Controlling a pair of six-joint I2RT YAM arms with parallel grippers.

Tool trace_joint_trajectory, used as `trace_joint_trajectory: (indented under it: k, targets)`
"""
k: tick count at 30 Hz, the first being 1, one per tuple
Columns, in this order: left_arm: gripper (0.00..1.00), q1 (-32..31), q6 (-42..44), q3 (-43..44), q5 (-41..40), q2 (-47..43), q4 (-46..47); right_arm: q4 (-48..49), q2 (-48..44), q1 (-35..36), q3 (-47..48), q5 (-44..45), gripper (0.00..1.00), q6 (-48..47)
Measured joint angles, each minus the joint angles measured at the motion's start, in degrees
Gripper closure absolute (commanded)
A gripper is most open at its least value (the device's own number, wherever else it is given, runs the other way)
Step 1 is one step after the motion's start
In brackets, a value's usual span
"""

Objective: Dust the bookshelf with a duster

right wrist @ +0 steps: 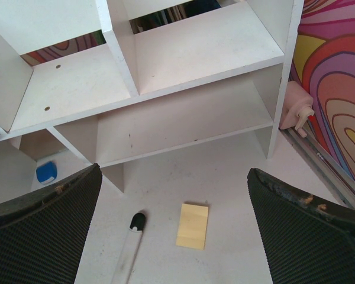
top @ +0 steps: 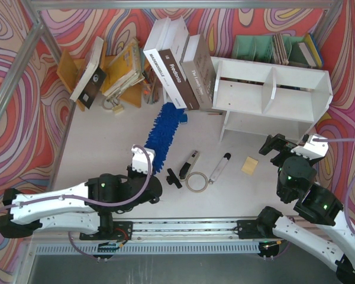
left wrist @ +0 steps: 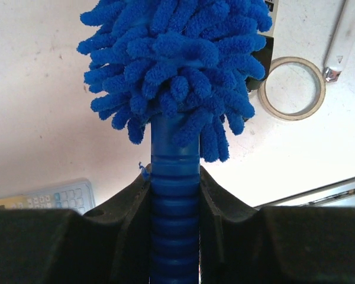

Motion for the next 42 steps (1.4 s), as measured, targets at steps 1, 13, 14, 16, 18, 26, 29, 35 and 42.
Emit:
trace_joint_trajectory:
  k: [1, 13, 14, 16, 18, 26, 29, 35, 42]
  targets:
    - [1.00, 0.02, 0.66, 0.33, -0.17, 0.22, -0.09, 0.02, 0.00, 0.02, 0.00, -0.02, 0.01, 0.00]
    - [1.00, 0.31, 8.94, 5.53, 1.51, 12.04, 7.30, 0.00, 0.00, 0.00, 0.00, -0.02, 0.01, 0.02]
    - [1.00, 0.31, 9.51, 5.81, 2.05, 12.70, 8.37, 0.00, 0.00, 0.00, 0.00, -0.02, 0.01, 0.02]
    - [1.00, 0.31, 10.34, 6.19, 3.30, 13.62, 10.40, 0.02, 0.00, 0.00, 0.00, -0.02, 0.01, 0.02]
    - [1.00, 0.31, 10.80, 6.58, 4.85, 14.40, 12.44, 0.00, -0.02, 0.00, 0.00, -0.02, 0.01, 0.02]
    - [1.00, 0.48, 9.75, 8.44, 8.22, 18.67, 17.81, 0.00, -0.44, 0.00, 0.00, 0.00, 0.01, 0.02]
    - [1.00, 0.63, 8.50, 8.44, 8.76, 20.17, 18.95, 0.00, -0.44, 0.00, 0.00, -0.02, 0.01, 0.02]
    - [1.00, 0.68, 6.27, 7.69, 9.44, 22.88, 22.23, 0.00, -0.44, 0.02, 0.00, 0.00, 0.01, 0.04]
    - [1.00, 0.68, 4.87, 4.83, 9.68, 26.23, 23.98, 0.02, -0.44, 0.00, 0.00, -0.02, 0.01, 0.04]
